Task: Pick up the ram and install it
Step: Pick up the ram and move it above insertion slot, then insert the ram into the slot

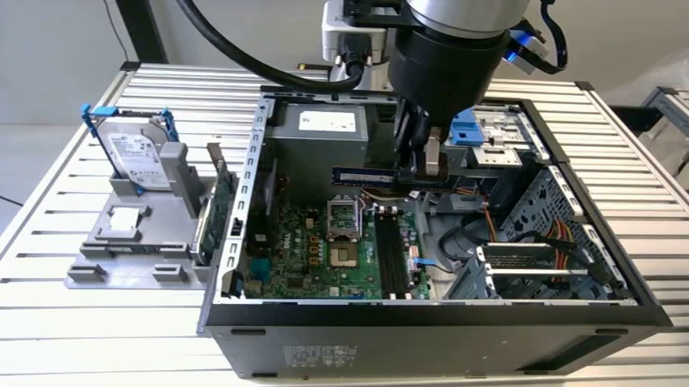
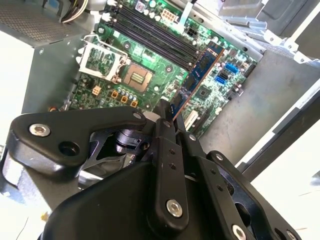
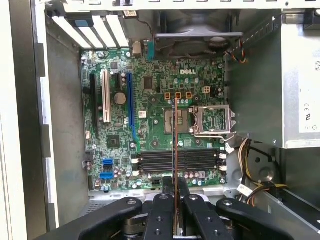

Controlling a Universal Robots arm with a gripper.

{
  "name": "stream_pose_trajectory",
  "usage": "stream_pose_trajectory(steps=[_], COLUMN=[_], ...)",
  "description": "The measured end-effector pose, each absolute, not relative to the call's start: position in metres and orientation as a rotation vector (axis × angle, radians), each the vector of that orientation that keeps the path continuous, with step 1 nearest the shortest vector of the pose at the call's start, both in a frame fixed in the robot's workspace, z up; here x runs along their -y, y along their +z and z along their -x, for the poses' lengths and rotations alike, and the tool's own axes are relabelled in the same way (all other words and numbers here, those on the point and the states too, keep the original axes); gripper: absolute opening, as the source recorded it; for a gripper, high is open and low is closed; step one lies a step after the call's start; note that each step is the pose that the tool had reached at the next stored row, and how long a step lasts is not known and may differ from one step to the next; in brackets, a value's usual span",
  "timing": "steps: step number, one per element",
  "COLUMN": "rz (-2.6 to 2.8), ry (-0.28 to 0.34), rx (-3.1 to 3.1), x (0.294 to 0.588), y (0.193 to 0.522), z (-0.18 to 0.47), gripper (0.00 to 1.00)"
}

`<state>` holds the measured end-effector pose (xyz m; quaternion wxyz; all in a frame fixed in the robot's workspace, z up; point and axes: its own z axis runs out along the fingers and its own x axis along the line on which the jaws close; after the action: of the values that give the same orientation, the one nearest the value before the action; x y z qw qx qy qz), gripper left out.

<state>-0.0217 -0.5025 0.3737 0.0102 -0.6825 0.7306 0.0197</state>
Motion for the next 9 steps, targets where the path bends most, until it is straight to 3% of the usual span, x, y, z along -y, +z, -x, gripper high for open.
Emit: stream_pose_trajectory(steps=[9], rz=[2.13], ry=[0.061], rx=[-2.281], x=[0.496], y=[0.3737], z=[0.0211], gripper=[0.0])
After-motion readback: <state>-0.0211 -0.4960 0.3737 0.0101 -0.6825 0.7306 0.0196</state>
